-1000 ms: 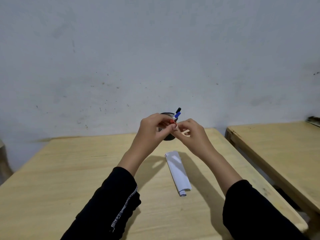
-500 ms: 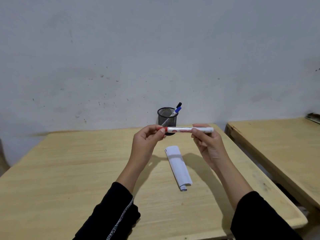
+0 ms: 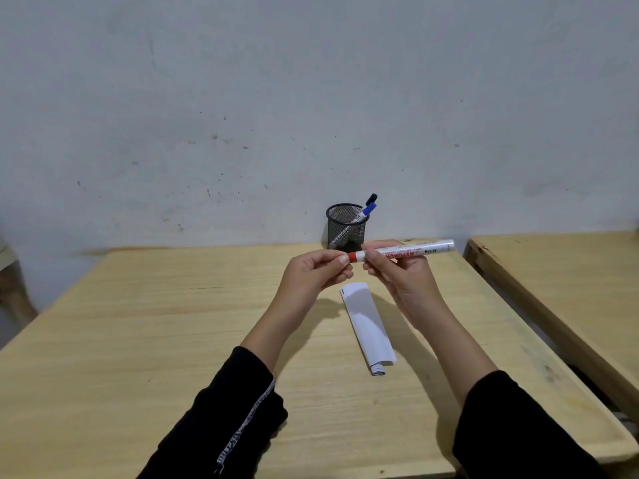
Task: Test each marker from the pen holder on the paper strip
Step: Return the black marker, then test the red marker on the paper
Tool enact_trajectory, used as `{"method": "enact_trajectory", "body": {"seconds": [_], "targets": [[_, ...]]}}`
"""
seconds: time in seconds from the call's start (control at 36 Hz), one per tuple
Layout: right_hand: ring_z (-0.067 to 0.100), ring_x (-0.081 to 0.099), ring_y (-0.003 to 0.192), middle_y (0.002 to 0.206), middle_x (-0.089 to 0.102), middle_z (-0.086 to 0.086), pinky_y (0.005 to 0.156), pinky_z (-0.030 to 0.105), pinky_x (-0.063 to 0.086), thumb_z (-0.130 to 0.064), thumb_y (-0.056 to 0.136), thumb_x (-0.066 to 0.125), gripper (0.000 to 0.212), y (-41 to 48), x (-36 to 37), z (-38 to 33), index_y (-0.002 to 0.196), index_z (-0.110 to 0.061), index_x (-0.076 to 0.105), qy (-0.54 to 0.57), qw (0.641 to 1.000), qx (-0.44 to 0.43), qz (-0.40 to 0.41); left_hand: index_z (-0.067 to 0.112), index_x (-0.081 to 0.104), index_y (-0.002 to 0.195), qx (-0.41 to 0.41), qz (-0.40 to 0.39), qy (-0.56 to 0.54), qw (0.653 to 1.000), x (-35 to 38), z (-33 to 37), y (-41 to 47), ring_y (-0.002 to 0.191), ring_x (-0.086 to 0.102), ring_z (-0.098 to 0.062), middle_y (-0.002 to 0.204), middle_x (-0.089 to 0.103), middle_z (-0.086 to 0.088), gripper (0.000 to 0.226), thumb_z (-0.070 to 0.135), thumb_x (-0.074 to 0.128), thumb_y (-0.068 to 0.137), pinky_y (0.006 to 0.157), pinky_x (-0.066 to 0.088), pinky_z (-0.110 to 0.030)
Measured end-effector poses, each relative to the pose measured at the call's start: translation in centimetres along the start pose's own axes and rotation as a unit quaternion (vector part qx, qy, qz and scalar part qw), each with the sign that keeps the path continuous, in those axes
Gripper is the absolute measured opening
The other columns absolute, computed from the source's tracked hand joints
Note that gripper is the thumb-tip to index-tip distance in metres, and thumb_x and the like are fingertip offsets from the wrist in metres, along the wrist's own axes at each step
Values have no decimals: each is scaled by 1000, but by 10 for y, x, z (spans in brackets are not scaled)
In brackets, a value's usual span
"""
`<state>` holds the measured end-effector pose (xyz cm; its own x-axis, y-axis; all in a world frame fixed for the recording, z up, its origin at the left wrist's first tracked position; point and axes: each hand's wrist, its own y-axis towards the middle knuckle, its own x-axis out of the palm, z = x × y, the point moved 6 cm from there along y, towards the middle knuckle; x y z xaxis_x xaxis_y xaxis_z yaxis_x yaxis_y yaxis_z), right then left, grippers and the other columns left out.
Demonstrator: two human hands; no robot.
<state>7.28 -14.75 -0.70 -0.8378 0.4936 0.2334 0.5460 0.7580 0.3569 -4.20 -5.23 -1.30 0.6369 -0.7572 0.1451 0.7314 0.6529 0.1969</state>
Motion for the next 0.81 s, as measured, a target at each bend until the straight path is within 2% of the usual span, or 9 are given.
{"method": "enact_trajectory", "body": {"seconds": [0.25, 0.36, 0.42, 0.5, 0.61, 0.67, 0.75, 0.81], "targets": [[14, 62, 70, 73, 69, -4, 68, 23, 50, -19, 74, 74, 19, 16, 1, 12, 90, -10, 70, -63, 997, 9, -54, 4, 68, 88, -47, -15, -21, 999, -14, -15, 8, 63, 65, -4, 67, 70, 0, 10, 4, 58, 88, 68, 52, -12], [16, 59, 74, 79, 68, 1, 71, 22, 49, -36, 64, 81, 36, 18, 2, 11, 91, -15, 72, -62, 996, 11, -62, 4, 68, 85, -39, 0, -30, 999, -19, -17, 11, 62, 64, -4, 65, 70, 2, 12, 6, 57, 89, 67, 52, -12], [12, 59, 75, 78, 69, -4, 71, 21, 49, -30, 69, 78, 27, 18, -1, 9, 91, -16, 71, -51, 997, 5, -59, 4, 69, 82, -38, 16, -42, 998, -25, -18, 12, 62, 64, -4, 65, 70, 3, 12, 6, 58, 88, 67, 53, -12], [7, 58, 72, 72, 68, -10, 70, 18, 50, -9, 79, 66, 12, 18, -9, 10, 89, -13, 69, -10, 999, 10, -35, 5, 69, 79, -33, 63, -33, 997, -40, -20, 13, 61, 64, -6, 65, 69, 1, 9, 6, 63, 86, 67, 54, -13], [10, 57, 69, 72, 67, -7, 68, 19, 50, -3, 82, 62, 12, 20, -22, 19, 87, -11, 69, -7, 999, 30, 14, 10, 69, 75, -24, 144, 122, 982, -64, -29, 22, 58, 63, -7, 68, 66, -6, 9, 4, 67, 81, 67, 53, -15], [11, 58, 70, 73, 67, -6, 69, 20, 51, -4, 82, 63, 11, 21, -28, 25, 87, -11, 70, -14, 998, 42, 37, 11, 69, 72, -24, 163, 211, 964, -68, -32, 27, 59, 57, -10, 66, 61, -4, 7, 5, 71, 76, 59, 49, -13], [11, 59, 71, 75, 67, -4, 70, 20, 51, -5, 82, 64, 11, 22, -33, 35, 85, -13, 71, -26, 996, 61, 59, 3, 68, 74, -33, 154, 290, 944, -68, -39, 36, 50, 46, -4, 60, 51, 0, 3, 3, 70, 72, 43, 38, -6], [11, 60, 71, 78, 66, 1, 70, 20, 51, -7, 82, 65, 9, 22, -35, 41, 85, -13, 71, -32, 995, 74, 66, -1, 66, 75, -47, 126, 334, 933, -66, -46, 43, 49, 46, -7, 58, 50, 0, 6, 2, 68, 70, 49, 42, -13]]}}
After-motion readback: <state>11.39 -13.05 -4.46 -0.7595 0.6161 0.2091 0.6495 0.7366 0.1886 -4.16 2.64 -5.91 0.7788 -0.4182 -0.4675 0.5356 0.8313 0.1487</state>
